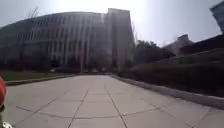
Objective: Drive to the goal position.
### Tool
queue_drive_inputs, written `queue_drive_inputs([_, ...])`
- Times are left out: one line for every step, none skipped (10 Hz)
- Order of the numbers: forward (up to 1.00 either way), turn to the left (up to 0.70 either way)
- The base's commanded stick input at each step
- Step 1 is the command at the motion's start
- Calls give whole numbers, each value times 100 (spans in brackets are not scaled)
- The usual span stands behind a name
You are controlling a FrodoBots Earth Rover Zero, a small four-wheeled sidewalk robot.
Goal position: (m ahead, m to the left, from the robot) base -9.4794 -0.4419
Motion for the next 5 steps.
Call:
queue_drive_inputs([70, 0])
queue_drive_inputs([70, 0])
queue_drive_inputs([70, 0])
queue_drive_inputs([70, 0])
queue_drive_inputs([70, 0])
